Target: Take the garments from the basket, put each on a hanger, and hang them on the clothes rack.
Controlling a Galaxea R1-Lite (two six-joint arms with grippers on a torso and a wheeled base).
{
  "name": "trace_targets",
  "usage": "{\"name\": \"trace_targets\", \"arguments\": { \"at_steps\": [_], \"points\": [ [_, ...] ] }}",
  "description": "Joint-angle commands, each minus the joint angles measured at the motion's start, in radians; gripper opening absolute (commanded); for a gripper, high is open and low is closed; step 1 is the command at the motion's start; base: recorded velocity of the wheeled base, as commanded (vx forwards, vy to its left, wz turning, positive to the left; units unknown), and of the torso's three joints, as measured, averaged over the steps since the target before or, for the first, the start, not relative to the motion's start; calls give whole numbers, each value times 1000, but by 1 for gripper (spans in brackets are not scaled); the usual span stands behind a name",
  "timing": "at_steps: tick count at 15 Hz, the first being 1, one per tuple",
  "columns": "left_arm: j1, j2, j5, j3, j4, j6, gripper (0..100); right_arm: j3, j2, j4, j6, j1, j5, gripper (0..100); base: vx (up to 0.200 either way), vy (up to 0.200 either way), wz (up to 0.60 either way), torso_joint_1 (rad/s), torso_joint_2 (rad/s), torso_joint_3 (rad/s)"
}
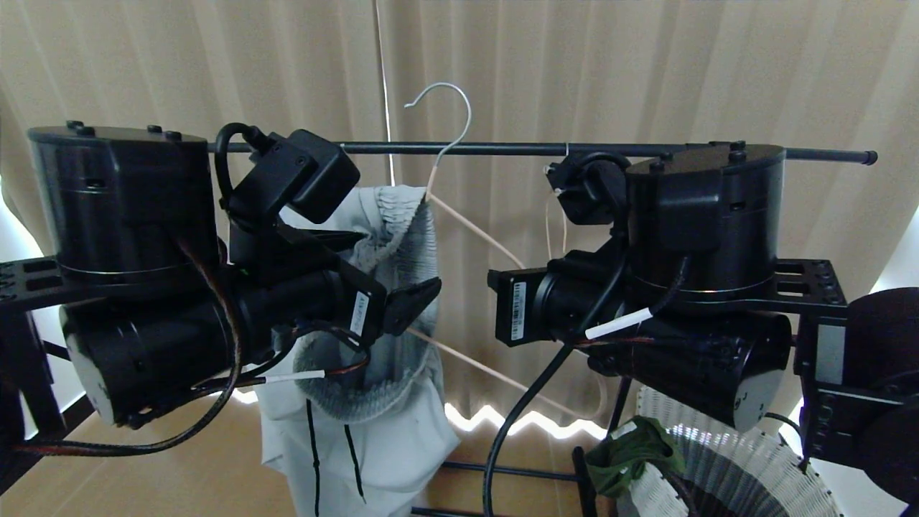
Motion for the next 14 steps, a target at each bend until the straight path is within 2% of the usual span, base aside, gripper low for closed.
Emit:
{"name": "trace_targets", "arguments": {
  "at_steps": [1, 2, 6, 12, 14],
  "points": [
    [0, -38, -1, 34, -6, 20, 100, 5, -11, 0, -3, -17, 1, 0, 0, 0, 0, 0, 0, 0],
    [0, -47, -2, 44, -7, 24, 100, 5, -12, 0, -10, -25, 1, 0, 0, 0, 0, 0, 0, 0],
    [1, -141, -107, 87, -6, 24, 100, 5, -19, 0, -23, -83, 1, 0, 0, 0, 0, 0, 0, 0],
    [1, -213, -114, 154, -7, 26, 100, 8, -43, 0, -66, -144, 1, 0, 0, 0, 0, 0, 0, 0],
    [6, -257, -114, 173, -6, 34, 100, 45, -77, 0, -120, -178, 4, 0, 0, 0, 0, 0, 0, 0]
  ]
}}
